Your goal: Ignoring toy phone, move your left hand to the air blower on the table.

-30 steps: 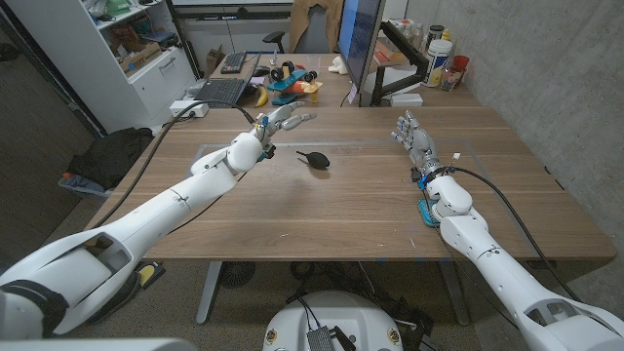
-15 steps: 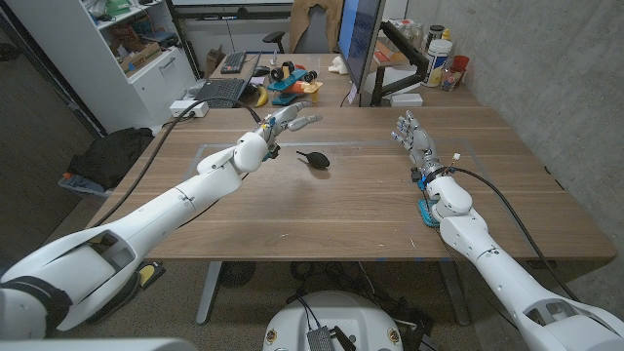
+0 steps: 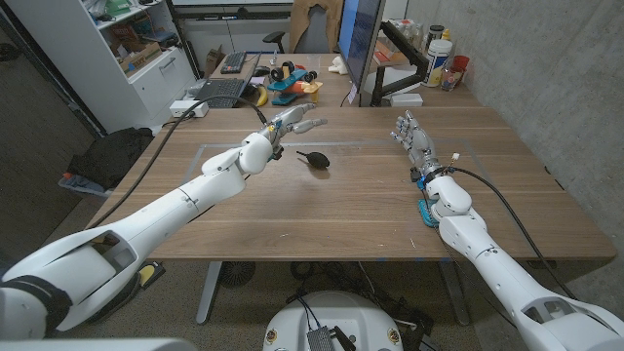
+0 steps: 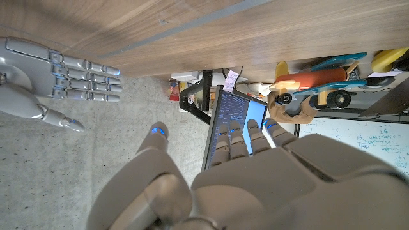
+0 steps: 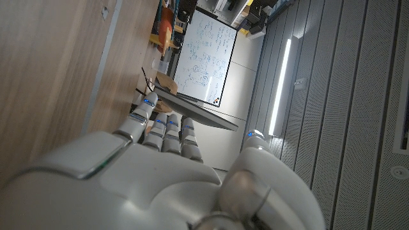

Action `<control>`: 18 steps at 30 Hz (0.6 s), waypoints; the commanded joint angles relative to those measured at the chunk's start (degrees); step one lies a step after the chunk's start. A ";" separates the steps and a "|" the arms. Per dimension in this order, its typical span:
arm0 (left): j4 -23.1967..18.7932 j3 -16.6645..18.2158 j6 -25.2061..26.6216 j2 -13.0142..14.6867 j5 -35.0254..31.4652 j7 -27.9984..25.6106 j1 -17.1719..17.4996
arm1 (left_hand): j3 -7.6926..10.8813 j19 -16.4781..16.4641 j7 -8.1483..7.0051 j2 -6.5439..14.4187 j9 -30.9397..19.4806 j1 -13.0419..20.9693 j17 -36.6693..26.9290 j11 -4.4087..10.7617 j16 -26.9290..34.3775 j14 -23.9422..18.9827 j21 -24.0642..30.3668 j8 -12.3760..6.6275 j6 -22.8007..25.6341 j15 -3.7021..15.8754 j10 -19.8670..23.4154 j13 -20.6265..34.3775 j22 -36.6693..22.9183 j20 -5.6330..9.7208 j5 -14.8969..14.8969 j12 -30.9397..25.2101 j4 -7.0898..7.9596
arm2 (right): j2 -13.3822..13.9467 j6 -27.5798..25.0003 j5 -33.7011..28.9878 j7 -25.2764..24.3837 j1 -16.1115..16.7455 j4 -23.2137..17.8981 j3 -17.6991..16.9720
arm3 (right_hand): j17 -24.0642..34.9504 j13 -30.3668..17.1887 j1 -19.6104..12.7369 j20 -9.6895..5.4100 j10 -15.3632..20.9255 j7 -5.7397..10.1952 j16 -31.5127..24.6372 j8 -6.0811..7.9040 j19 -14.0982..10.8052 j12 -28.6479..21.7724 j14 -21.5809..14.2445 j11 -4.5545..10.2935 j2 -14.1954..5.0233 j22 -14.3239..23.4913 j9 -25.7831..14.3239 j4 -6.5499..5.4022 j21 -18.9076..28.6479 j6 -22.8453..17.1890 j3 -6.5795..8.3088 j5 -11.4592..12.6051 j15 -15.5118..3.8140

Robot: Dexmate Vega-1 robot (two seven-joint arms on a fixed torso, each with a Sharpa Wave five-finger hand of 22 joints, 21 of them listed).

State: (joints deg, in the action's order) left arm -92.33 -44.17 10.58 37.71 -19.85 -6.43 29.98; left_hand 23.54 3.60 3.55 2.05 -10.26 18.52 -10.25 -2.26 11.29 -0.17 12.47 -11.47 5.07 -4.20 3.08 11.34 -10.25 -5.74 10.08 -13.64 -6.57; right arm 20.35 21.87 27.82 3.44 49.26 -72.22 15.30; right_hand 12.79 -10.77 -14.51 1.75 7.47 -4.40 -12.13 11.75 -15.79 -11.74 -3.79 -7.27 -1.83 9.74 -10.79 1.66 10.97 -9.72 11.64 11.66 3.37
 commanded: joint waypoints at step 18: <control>0.67 -4.10 1.27 -0.02 -8.74 3.40 -1.37 | 0.03 -0.36 -0.15 0.30 -0.27 0.71 -0.19 0.14 0.23 -0.81 -0.32 -0.35 2.11 -0.20 1.00 0.20 -0.24 0.13 0.04 -0.37 -0.60 | -0.73 -0.18 -0.36 0.34 -1.61 1.84 0.55 | 0.12 -0.30 0.29 0.24 0.31 0.27 -0.27 -0.31 -0.06 0.11 -0.27 -0.20 0.04 0.07 -0.10 0.11 -0.08 -0.35 -0.09 0.20 0.11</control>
State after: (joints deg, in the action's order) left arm -92.66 -47.07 11.95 38.19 -26.15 -4.16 29.21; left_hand 23.29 3.39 3.38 2.27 -10.25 18.74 -10.25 -2.26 11.28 -0.67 12.47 -11.47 6.67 -4.10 3.45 11.33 -10.25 -5.96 10.08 -13.64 -6.81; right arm 19.87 21.90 27.62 3.68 48.20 -71.10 15.69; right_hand 12.79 -10.77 -14.51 1.75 7.47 -4.41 -12.13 11.36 -15.80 -11.74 -3.79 -7.27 -1.83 9.74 -10.79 1.66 10.97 -9.72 11.64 11.66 3.37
